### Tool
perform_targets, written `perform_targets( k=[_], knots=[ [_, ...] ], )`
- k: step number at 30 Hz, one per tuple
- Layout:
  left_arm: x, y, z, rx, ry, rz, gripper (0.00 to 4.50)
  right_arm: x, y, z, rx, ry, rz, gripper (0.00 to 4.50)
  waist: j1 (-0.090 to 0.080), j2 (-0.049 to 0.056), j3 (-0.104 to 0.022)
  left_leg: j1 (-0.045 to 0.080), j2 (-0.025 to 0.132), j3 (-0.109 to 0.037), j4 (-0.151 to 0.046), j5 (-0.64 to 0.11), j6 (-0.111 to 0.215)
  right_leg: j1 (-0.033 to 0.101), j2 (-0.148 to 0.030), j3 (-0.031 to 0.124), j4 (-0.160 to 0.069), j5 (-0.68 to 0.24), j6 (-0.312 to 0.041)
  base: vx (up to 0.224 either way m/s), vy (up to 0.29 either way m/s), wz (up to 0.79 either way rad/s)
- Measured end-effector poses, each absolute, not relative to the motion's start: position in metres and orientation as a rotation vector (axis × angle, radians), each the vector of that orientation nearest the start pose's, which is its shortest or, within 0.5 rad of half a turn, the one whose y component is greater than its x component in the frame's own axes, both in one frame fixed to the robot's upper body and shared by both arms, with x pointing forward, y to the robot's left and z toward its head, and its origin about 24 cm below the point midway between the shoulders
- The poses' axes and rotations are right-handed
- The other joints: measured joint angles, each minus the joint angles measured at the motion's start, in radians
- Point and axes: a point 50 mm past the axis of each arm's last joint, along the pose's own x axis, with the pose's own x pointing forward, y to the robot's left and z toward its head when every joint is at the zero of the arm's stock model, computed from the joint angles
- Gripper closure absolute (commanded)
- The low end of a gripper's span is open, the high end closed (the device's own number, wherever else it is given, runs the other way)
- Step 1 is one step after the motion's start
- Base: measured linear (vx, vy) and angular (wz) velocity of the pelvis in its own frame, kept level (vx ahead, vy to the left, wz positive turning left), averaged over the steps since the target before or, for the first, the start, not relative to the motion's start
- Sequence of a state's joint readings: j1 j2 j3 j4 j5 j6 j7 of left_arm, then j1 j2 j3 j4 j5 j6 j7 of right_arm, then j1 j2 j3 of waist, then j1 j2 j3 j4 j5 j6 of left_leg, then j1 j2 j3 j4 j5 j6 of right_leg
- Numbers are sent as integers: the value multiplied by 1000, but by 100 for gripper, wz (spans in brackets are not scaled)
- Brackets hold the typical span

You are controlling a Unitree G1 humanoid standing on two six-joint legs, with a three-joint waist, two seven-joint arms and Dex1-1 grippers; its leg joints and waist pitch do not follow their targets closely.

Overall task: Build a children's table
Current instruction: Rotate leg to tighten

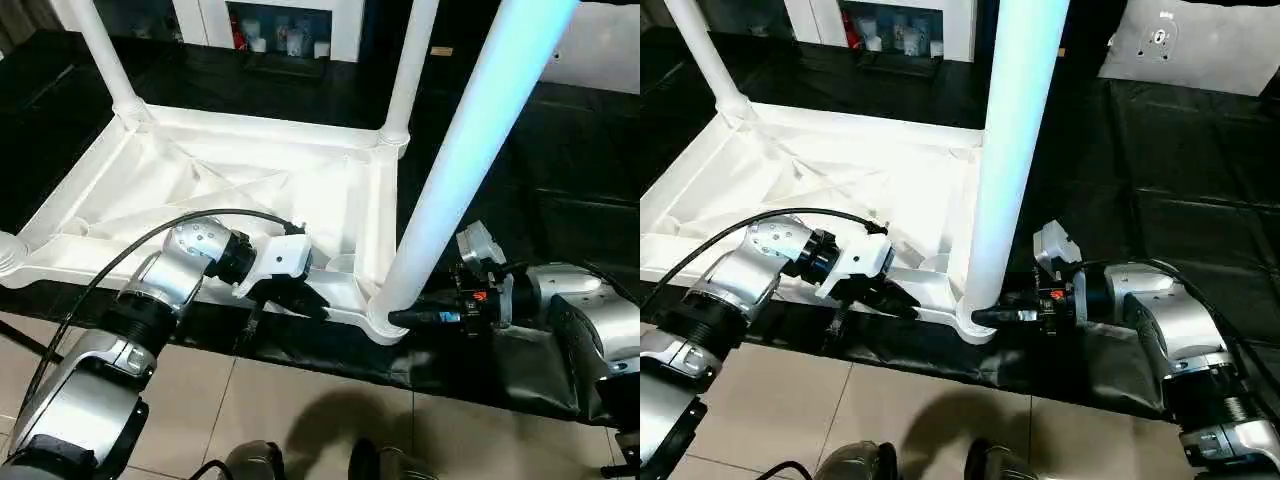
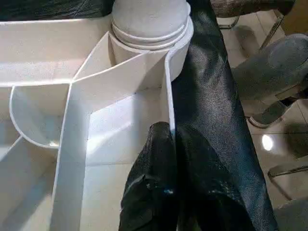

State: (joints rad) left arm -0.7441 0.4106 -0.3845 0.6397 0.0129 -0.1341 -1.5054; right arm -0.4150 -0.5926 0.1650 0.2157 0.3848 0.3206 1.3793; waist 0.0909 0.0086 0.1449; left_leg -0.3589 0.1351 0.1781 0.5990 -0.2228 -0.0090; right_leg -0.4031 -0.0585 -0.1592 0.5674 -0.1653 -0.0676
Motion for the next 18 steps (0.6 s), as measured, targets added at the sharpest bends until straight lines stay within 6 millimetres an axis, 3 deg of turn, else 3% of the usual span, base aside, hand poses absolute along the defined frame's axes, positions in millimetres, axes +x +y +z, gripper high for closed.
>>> perform_targets(
  k=[10,18],
  knots=[
    [320,119,90,626,337,-1707,450,276,-181,93,-72,329,1425,246,3,2,1,0,0,0,-3,0,0,0,0,0,-4,0,0,0,0,0],
    [323,113,87,555,365,-1635,450,264,-179,82,18,284,1265,246,-1,3,3,8,0,2,-7,-2,-9,9,0,0,-8,0,0,0,0,0]
  ],
)
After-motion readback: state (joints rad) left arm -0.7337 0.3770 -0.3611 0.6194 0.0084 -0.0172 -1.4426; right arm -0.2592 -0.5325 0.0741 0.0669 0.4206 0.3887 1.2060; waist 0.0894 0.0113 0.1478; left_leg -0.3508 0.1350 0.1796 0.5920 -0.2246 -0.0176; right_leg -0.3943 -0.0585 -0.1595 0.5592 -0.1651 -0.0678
